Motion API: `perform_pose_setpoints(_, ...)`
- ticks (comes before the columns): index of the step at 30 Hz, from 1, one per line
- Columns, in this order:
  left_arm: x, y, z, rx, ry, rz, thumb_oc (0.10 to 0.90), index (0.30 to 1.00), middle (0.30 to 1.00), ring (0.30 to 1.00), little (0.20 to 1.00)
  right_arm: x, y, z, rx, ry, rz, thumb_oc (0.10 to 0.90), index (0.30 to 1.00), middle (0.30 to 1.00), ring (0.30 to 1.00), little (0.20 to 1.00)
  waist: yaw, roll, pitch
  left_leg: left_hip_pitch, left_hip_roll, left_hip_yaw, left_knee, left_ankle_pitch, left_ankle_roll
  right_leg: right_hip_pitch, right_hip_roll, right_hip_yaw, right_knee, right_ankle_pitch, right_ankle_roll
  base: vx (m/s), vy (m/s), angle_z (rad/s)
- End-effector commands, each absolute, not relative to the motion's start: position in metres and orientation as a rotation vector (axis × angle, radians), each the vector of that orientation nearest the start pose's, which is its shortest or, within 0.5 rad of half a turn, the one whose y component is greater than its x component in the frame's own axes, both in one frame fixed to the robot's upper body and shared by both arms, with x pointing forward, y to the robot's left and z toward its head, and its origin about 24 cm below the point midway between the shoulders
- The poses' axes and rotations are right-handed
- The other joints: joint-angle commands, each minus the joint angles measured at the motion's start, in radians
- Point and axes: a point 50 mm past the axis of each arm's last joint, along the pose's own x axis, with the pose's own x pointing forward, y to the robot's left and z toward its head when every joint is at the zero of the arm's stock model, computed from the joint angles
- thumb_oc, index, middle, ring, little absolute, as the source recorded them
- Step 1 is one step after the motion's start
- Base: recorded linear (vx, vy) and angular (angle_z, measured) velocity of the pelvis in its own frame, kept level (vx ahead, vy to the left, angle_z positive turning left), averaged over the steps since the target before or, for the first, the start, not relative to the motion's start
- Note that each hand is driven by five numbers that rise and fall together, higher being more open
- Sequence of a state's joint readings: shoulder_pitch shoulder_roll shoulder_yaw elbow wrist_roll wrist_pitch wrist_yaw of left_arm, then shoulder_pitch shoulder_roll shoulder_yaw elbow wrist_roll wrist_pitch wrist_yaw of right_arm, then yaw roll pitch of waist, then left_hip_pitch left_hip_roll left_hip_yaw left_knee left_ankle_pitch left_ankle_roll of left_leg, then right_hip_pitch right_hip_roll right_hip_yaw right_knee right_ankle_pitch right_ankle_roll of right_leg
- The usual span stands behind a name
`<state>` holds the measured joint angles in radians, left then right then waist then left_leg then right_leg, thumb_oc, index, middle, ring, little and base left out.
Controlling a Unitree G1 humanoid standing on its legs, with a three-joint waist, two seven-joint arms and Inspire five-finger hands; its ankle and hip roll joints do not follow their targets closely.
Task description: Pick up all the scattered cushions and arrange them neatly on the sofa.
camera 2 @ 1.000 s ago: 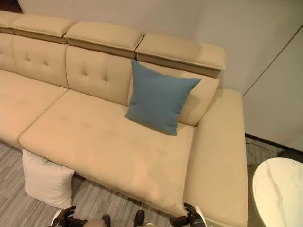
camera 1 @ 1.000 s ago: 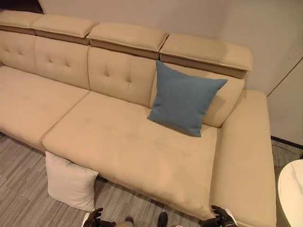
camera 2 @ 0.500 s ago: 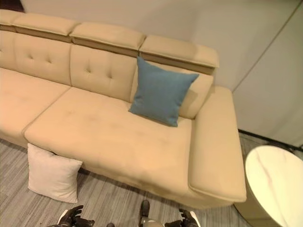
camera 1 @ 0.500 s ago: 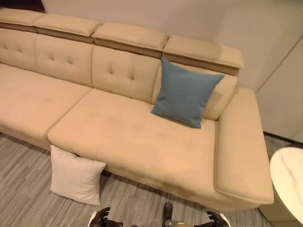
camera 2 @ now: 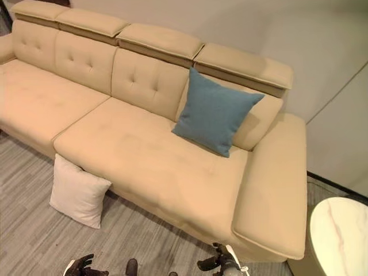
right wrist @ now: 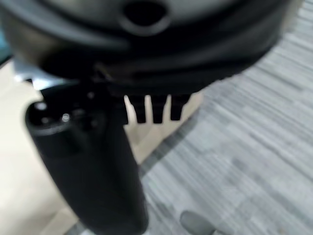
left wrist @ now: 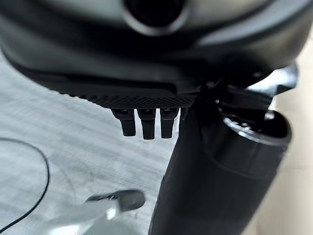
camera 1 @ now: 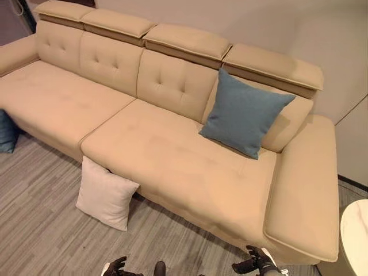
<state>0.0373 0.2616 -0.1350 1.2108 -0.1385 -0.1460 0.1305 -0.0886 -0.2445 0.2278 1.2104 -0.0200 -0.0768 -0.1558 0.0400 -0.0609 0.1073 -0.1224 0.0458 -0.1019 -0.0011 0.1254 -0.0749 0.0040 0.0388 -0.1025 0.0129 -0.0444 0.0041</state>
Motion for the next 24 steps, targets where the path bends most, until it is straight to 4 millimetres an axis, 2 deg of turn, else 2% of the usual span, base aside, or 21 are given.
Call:
perform_pose_setpoints(1, 0.122, 0.259, -0.142, 0.298, 0.978, 0.27, 0.8, 0.9, 0.9, 0.9, 0.9, 0.143, -0.243, -0.14, -0.471, 0.978, -0.117, 0.8, 0.9, 0.9, 0.9, 0.9, -0.03, -0.052, 0.038, -0.067, -0.058, 0.107, 0.071, -0.104, 0.02, 0.0, -0.073, 0.012, -0.019, -0.024, 0.075, -0.14, -0.033, 1.23)
perform_pose_setpoints(2, 0.122, 0.259, -0.142, 0.297, 0.978, 0.269, 0.8, 0.9, 0.9, 0.9, 0.9, 0.143, -0.243, -0.14, -0.472, 0.978, -0.117, 0.8, 0.9, 0.9, 0.9, 0.9, -0.031, -0.052, 0.038, -0.068, -0.058, 0.106, 0.074, -0.105, 0.02, 0.0, -0.073, 0.011, -0.019, -0.024, 0.075, -0.13, -0.016, 1.43)
perform_pose_setpoints(4, 0.119, 0.257, -0.143, 0.31, 0.99, 0.25, 0.8, 0.9, 0.9, 0.9, 0.9, 0.129, -0.248, -0.144, -0.473, 1.021, -0.129, 0.8, 0.9, 0.9, 0.9, 0.9, -0.051, -0.049, 0.038, -0.052, -0.028, 0.211, 0.102, -0.131, 0.031, -0.007, -0.091, -0.035, -0.019, -0.013, 0.07, -0.13, 0.013, 0.83)
perform_pose_setpoints(6, 0.11, 0.253, -0.147, 0.312, 1.019, 0.225, 0.8, 0.9, 0.9, 0.9, 0.9, 0.111, -0.253, -0.149, -0.465, 1.08, -0.156, 0.8, 0.9, 0.9, 0.9, 0.9, -0.064, -0.059, 0.029, 0.0, -0.016, 0.247, 0.138, -0.187, 0.029, 0.005, -0.115, -0.089, -0.029, -0.001, 0.068, -0.06, 0.033, 0.66)
perform_pose_setpoints(7, 0.11, 0.253, -0.147, 0.312, 1.019, 0.226, 0.8, 0.9, 0.9, 0.9, 0.9, 0.111, -0.253, -0.149, -0.465, 1.08, -0.156, 0.8, 0.9, 0.9, 0.9, 0.9, -0.066, -0.06, 0.026, -0.003, -0.017, 0.246, 0.137, -0.184, 0.03, 0.002, -0.115, -0.09, -0.03, 0.0, 0.068, -0.01, 0.061, 1.01)
perform_pose_setpoints(8, 0.107, 0.25, -0.149, 0.309, 1.029, 0.213, 0.8, 0.9, 0.9, 0.9, 0.9, 0.1, -0.255, -0.152, -0.457, 1.122, -0.172, 0.8, 0.9, 0.9, 0.9, 0.9, -0.075, -0.059, 0.015, 0.054, -0.005, 0.268, 0.127, -0.212, 0.024, 0.01, -0.126, -0.128, -0.033, 0.004, 0.074, 0.01, 0.055, 0.74)
perform_pose_setpoints(10, 0.106, 0.25, -0.149, 0.309, 1.035, 0.207, 0.8, 0.9, 0.9, 0.9, 0.9, 0.097, -0.256, -0.152, -0.453, 1.133, -0.177, 0.8, 0.9, 0.9, 0.9, 0.9, -0.083, -0.055, 0.002, 0.077, -0.003, 0.273, 0.105, -0.212, 0.023, 0.008, -0.126, -0.14, -0.037, 0.005, 0.077, 0.03, 0.053, 0.58)
perform_pose_setpoints(13, 0.106, 0.25, -0.149, 0.325, 1.034, 0.202, 0.8, 0.9, 0.9, 0.9, 0.9, 0.095, -0.254, -0.154, -0.473, 1.151, -0.16, 0.8, 0.9, 0.9, 0.9, 0.9, -0.08, -0.037, -0.018, 0.13, -0.018, 0.259, -0.005, -0.196, 0.026, 0.011, -0.126, -0.164, -0.029, 0.009, 0.09, 0.06, 0.137, 0.67)
perform_pose_setpoints(18, 0.108, 0.256, -0.147, 0.323, 1.027, 0.223, 0.8, 0.9, 0.9, 0.9, 0.9, 0.107, -0.245, -0.153, -0.478, 1.116, -0.123, 0.8, 0.9, 0.9, 0.9, 0.9, -0.054, -0.043, -0.016, 0.148, -0.039, 0.238, -0.039, -0.195, 0.046, 0.014, -0.135, -0.161, 0.011, 0.0, 0.099, 0.02, 0.103, 0.05)
perform_pose_setpoints(19, 0.109, 0.261, -0.145, 0.325, 1.026, 0.24, 0.8, 0.9, 0.9, 0.9, 0.9, 0.116, -0.242, -0.151, -0.475, 1.085, -0.113, 0.8, 0.9, 0.9, 0.9, 0.9, -0.045, -0.04, -0.006, 0.146, -0.044, 0.221, -0.037, -0.195, 0.057, -0.009, -0.15, -0.155, 0.087, -0.011, 0.102, -0.01, 0.072, 0.03)
perform_pose_setpoints(20, 0.109, 0.261, -0.145, 0.325, 1.026, 0.24, 0.8, 0.9, 0.9, 0.9, 0.9, 0.116, -0.242, -0.151, -0.474, 1.085, -0.113, 0.8, 0.9, 0.9, 0.9, 0.9, -0.045, -0.041, -0.006, 0.145, -0.045, 0.221, -0.037, -0.195, 0.058, -0.011, -0.151, -0.155, 0.089, -0.012, 0.102, -0.02, 0.086, 0.1)
perform_pose_setpoints(21, 0.112, 0.265, -0.143, 0.341, 1.018, 0.247, 0.8, 0.9, 0.9, 0.9, 0.9, 0.122, -0.238, -0.15, -0.462, 1.059, -0.105, 0.8, 0.9, 0.9, 0.9, 0.9, -0.049, -0.038, 0.01, 0.147, -0.048, 0.196, -0.033, -0.195, 0.064, -0.04, -0.147, -0.115, 0.145, -0.014, 0.105, -0.04, 0.046, 0.25)
perform_pose_setpoints(22, 0.115, 0.269, -0.141, 0.359, 1.008, 0.25, 0.8, 0.9, 0.9, 0.9, 0.9, 0.13, -0.234, -0.148, -0.457, 1.032, -0.097, 0.8, 0.9, 0.9, 0.9, 0.9, -0.063, -0.03, 0.021, 0.138, -0.059, 0.15, -0.035, -0.188, 0.071, -0.085, -0.116, 0.001, 0.179, -0.013, 0.119, -0.03, 0.047, 0.54)
perform_pose_setpoints(24, 0.119, 0.271, -0.139, 0.36, 0.992, 0.253, 0.8, 0.9, 0.9, 0.9, 0.9, 0.132, -0.233, -0.147, -0.455, 1.024, -0.095, 0.8, 0.9, 0.9, 0.9, 0.9, -0.063, -0.028, 0.018, 0.134, -0.065, 0.118, -0.045, -0.179, 0.069, -0.082, -0.104, 0.051, 0.165, -0.02, 0.114, 0.02, -0.006, 1.19)
